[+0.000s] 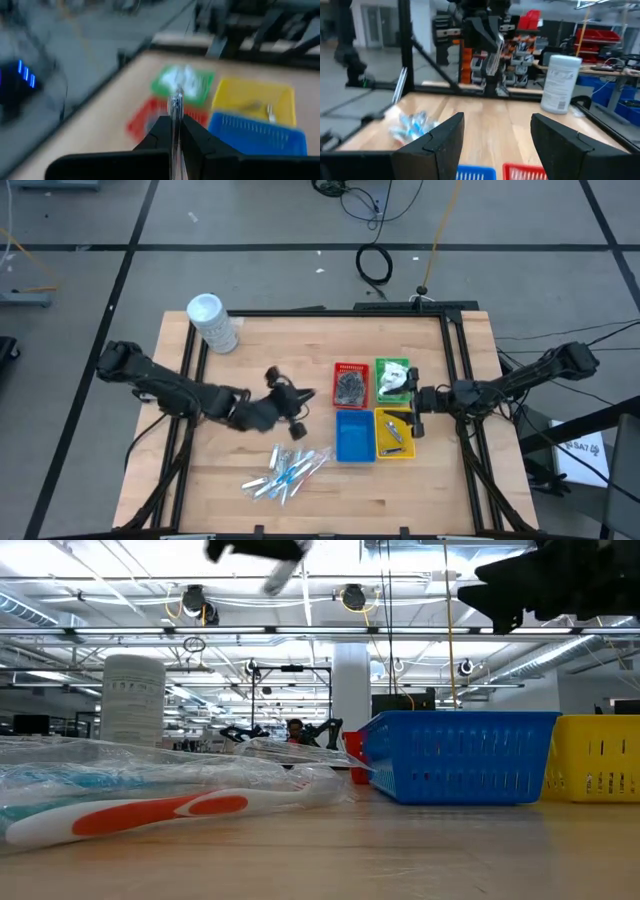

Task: Pick & Place Travel size toiletries
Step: Put the silver nail cutter into the yellow bin

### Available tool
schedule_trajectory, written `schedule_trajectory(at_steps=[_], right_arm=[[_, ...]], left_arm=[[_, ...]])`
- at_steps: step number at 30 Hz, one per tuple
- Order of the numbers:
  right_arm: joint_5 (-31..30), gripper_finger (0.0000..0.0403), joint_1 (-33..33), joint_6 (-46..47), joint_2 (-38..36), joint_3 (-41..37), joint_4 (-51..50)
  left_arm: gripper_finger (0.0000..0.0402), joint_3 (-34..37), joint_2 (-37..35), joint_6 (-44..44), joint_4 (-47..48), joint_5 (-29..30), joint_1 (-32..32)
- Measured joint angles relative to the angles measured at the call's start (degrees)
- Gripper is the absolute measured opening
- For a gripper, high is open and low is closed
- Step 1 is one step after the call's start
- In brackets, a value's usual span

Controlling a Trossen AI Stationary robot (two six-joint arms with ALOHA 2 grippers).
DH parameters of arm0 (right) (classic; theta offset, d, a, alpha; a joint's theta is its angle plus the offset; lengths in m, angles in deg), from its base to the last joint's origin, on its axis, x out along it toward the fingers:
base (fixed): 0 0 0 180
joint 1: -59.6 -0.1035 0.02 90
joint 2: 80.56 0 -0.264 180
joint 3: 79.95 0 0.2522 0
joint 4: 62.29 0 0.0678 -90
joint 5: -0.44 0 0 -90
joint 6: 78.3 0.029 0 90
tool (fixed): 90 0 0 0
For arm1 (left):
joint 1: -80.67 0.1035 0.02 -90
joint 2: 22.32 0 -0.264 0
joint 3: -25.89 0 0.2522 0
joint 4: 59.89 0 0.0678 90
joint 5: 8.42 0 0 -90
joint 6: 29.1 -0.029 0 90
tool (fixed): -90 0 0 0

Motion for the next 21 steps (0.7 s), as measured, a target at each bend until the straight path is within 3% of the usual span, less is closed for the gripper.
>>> schedule_trajectory(at_steps=[4,13,15,21], right_arm=[[0.0,0.0222,1.6,2.4,3.9,0.0,5.9],[0.2,0.0262,3.0,2.9,16.5,1.3,22.2],[0.2,0.0261,3.0,2.5,18.4,3.0,22.5],[0.3,0.0255,3.2,-0.6,24.1,7.7,22.5]], left_arm=[[0.0005,0.0,1.8,-13.8,-12.8,-11.7,5.4],[0.0005,0.0,11.8,-21.0,-37.8,-36.2,15.0],[0.0006,0.0,13.5,-20.5,-41.1,-39.3,16.2],[0.0005,0.2,15.7,-19.3,-43.8,-41.3,17.5]])
